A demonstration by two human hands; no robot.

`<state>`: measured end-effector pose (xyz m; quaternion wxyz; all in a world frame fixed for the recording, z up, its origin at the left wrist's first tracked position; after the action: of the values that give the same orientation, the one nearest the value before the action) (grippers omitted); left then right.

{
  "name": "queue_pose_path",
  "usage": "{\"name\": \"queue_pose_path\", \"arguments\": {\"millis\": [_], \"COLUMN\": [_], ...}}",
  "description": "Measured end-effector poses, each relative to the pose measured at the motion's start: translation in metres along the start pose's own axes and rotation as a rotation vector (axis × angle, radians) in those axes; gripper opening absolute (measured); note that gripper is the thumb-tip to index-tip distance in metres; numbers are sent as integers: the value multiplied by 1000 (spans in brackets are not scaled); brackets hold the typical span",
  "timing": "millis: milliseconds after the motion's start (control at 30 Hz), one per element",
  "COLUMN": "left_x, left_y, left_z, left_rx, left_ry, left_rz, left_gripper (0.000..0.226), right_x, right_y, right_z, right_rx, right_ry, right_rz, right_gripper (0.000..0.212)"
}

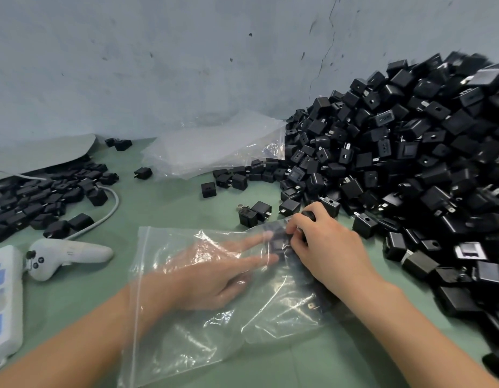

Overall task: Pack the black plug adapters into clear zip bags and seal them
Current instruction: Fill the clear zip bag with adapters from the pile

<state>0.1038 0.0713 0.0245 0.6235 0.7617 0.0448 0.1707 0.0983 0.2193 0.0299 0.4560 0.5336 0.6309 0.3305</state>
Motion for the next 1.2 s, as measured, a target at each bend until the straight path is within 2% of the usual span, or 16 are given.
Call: {"name": "queue_pose_path", "arguments": {"millis": [67,167,267,433,567,700,833,1033,1133,1200], "left_x": [1,-6,-9,-4,1,0,-10,-20,-28,-36], "left_y": [1,-13,-11,-7,0,3,-1,-7,-3,8], "left_z": [1,-1,2,2,3,4,5,3,14,30], "left_rx": [12,-102,-84,-38,11,-12,-45,-116,-165,-85], "left_ry": [-30,23,41,39,-1,-6,76,143,329,467], "left_rz": [-24,37,77,37,-93,-93,-20,-95,4,110], "left_gripper": [59,48,43,48,51,51,43,50,55,55], "right_x": [0,-1,-1,-2,-1,-2,-3,-3,-2,-2], "right_y": [1,1,1,1,0,2,1,0,1,2], "right_z": [0,1,1,1,1,1,0,-1,0,0], "right_rx": [0,-6,-1,-4,-18,-22,-41,-65,-70,-52], "right_ry": [5,7,10,15,7,12,15,13,4,5], "right_rz": [3,1,-1,0,7,7,26,50,26,7], "right_gripper": [10,10,12,12,12,13,13,13,15,16]}}
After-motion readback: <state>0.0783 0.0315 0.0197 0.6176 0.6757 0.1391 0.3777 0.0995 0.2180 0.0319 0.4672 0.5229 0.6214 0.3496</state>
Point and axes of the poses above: each hand's wrist, its own z-axis away from the middle knuckle, its own y-axis out of the back of the hand, x = y × z, the point moved 9 cm from there along -z, towards the middle knuckle, and after that the axes turned 1 degree about z, right-handed, at the moved point
